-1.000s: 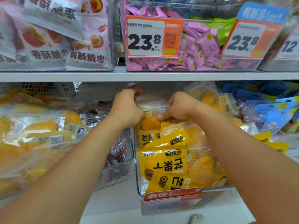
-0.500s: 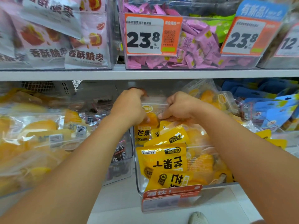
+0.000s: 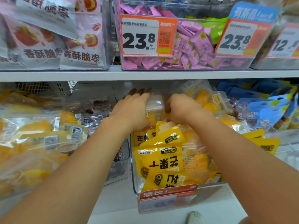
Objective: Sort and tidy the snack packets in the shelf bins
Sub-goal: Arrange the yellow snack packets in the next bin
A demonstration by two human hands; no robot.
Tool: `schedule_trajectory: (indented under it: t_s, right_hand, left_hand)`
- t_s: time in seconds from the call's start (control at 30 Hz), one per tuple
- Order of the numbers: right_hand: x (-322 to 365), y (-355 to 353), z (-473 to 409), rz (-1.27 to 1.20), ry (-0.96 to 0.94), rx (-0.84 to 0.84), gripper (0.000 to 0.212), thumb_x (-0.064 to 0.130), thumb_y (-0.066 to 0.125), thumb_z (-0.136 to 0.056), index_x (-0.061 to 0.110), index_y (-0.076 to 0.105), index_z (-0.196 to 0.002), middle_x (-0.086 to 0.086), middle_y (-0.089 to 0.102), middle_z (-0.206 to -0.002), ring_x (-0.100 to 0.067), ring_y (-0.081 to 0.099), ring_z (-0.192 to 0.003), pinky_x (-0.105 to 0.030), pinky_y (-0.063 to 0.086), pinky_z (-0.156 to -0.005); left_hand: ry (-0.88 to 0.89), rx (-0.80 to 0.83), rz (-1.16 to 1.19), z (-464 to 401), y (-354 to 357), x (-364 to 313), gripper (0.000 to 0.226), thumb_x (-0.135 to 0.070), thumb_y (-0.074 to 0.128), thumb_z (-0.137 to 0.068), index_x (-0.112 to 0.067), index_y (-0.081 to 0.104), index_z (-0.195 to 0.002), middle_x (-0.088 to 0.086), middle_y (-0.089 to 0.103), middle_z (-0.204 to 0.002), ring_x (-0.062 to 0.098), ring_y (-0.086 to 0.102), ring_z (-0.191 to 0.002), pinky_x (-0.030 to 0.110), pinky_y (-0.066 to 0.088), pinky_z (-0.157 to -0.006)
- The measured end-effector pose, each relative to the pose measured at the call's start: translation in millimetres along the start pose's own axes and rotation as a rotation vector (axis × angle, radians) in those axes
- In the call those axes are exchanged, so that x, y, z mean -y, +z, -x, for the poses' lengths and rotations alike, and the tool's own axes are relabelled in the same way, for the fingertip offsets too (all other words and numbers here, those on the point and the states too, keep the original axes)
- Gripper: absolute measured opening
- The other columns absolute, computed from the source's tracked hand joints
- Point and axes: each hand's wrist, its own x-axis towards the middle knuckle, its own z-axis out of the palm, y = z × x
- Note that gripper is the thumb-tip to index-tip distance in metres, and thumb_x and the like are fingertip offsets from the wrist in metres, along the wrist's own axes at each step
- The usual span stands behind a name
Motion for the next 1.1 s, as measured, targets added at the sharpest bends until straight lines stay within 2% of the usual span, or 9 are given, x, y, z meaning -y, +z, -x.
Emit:
schedule_trajectory:
  t_s: [0.13, 0.23, 0.3, 0.43, 0.6, 0.77, 0.97, 1.03, 1.1]
  right_hand:
    - [-3, -4, 5, 0.071, -0.009, -0.055, 0.078, 0.044, 0.089, -0.066, 0.017, 0.05, -0.128, -0.011, 0.058, -0.123, -0.036, 0.061, -0.112, -0.04, 0.051, -0.086]
    - [-6, -9, 4, 0.042, 0.009, 0.001, 0.073, 0.047, 0.087, -0.07, 0.015, 0.053, -0.126, -0.009, 0.061, -0.121, -0.034, 0.062, -0.111, -0.04, 0.051, -0.086]
    - [-10, -9, 3, -0.034, 0.033, 0.036, 0.069, 0.041, 0.086, -0.072, 0.013, 0.052, -0.126, -0.009, 0.064, -0.118, -0.033, 0.063, -0.108, -0.039, 0.054, -0.087]
    - [-19, -8, 4, -0.071, 0.059, -0.046, 0.057, 0.028, 0.088, -0.073, 0.013, 0.056, -0.119, -0.012, 0.065, -0.117, -0.034, 0.063, -0.106, -0.039, 0.053, -0.085]
    - [-26, -6, 5, -0.029, 0.027, -0.123, 0.089, 0.032, 0.088, -0.072, 0.02, 0.041, -0.147, -0.012, 0.05, -0.141, -0.035, 0.057, -0.122, -0.04, 0.049, -0.096]
    - [-30, -8, 1, -0.031, 0.017, -0.143, 0.045, 0.034, 0.079, -0.083, 0.018, 0.063, -0.121, -0.01, 0.065, -0.118, -0.033, 0.063, -0.107, -0.038, 0.052, -0.088]
    - [-23, -10, -8, 0.126, 0.017, -0.056, 0.06, 0.068, 0.073, -0.073, 0.025, 0.066, -0.114, -0.001, 0.067, -0.11, -0.027, 0.064, -0.104, -0.035, 0.05, -0.082]
    - [-20, -8, -11, 0.119, 0.031, -0.081, 0.054, 0.065, 0.073, -0.076, 0.022, 0.068, -0.108, -0.002, 0.068, -0.107, -0.027, 0.065, -0.101, -0.032, 0.047, -0.076]
    - [-17, -8, -9, 0.086, 0.049, -0.154, 0.04, 0.052, 0.076, -0.08, 0.021, 0.07, -0.104, -0.005, 0.07, -0.107, -0.029, 0.066, -0.101, -0.031, 0.045, -0.074]
  left_hand:
    - [-0.032, 0.024, -0.046, -3, -2, -3, 0.106, -0.045, 0.082, -0.078, -0.023, 0.016, -0.158, 0.005, 0.03, -0.16, 0.028, 0.03, -0.146, 0.044, 0.034, -0.113]
    - [-0.062, 0.024, -0.009, -4, -2, -2, 0.098, -0.039, 0.086, -0.075, -0.023, 0.027, -0.151, 0.005, 0.041, -0.151, 0.029, 0.042, -0.136, 0.045, 0.043, -0.107]
    - [-0.092, 0.03, 0.022, -5, -1, -1, 0.099, -0.037, 0.088, -0.073, -0.025, 0.027, -0.15, 0.005, 0.043, -0.148, 0.029, 0.044, -0.134, 0.046, 0.045, -0.106]
    - [-0.114, 0.034, 0.045, -6, 0, -2, 0.105, -0.037, 0.089, -0.071, -0.027, 0.023, -0.152, 0.007, 0.043, -0.148, 0.03, 0.043, -0.134, 0.047, 0.044, -0.106]
    - [-0.037, 0.013, -0.015, -6, 0, -1, 0.109, -0.041, 0.087, -0.073, -0.028, 0.018, -0.156, 0.004, 0.034, -0.154, 0.03, 0.035, -0.14, 0.045, 0.04, -0.111]
    - [-0.03, 0.015, -0.012, -8, 2, 1, 0.107, -0.04, 0.086, -0.074, -0.026, 0.019, -0.157, 0.003, 0.03, -0.155, 0.03, 0.034, -0.141, 0.046, 0.039, -0.112]
    - [0.016, 0.051, -0.013, -7, 2, 0, 0.108, -0.035, 0.081, -0.081, -0.032, 0.006, -0.158, 0.001, 0.026, -0.16, 0.032, 0.023, -0.146, 0.046, 0.034, -0.116]
    - [0.016, 0.066, -0.024, -7, 1, 0, 0.107, -0.037, 0.08, -0.082, -0.034, 0.005, -0.158, 0.0, 0.024, -0.161, 0.033, 0.022, -0.146, 0.048, 0.034, -0.115]
    - [0.003, 0.074, -0.034, -7, -1, 0, 0.104, -0.037, 0.08, -0.082, -0.033, 0.009, -0.158, -0.002, 0.023, -0.161, 0.032, 0.022, -0.146, 0.049, 0.034, -0.115]
